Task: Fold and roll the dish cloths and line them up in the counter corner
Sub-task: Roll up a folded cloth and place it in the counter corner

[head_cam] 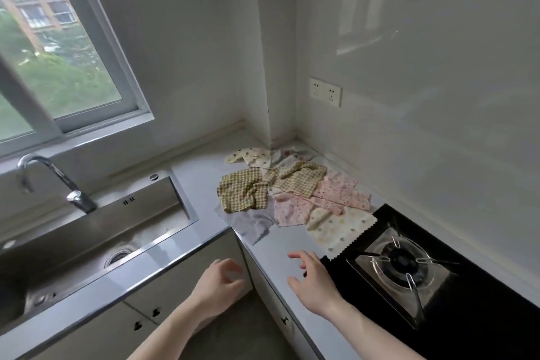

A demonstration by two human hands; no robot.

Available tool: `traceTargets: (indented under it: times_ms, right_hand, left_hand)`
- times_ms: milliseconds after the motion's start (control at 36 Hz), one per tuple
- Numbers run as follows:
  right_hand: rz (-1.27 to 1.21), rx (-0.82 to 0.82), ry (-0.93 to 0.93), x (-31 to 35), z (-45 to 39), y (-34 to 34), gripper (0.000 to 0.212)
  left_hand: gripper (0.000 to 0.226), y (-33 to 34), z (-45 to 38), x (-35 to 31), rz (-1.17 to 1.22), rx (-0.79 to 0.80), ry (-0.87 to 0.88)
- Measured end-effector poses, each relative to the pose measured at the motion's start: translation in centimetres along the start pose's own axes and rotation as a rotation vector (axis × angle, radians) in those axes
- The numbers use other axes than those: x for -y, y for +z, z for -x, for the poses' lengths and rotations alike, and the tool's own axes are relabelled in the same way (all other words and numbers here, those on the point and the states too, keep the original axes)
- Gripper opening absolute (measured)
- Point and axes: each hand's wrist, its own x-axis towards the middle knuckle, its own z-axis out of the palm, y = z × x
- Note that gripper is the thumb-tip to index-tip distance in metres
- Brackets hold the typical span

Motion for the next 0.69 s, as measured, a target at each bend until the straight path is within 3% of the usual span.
traceTargets:
  times_ms: [333, 583, 694]
  right_hand:
    - [-0.029, -0.141, 0.151, 1.2, -7.8, -0.9, 0.034]
    - [-0.078, -0.259, 0.346, 4.9, -12.9, 4.7, 0.03]
    - [-0.1, -0.291, 0.415, 7.1, -14.0, 7.3, 0.028]
  left_hand:
    - [0.018, -3.9, -16.9, 1.3, -0.178, 0.169, 0.11]
    - [0.05, -7.9, -27.2, 7.0, -0.427, 0.28, 0.164]
    - [0.051, -9.3, -30.1, 9.3, -0.525, 0.341, 0.21]
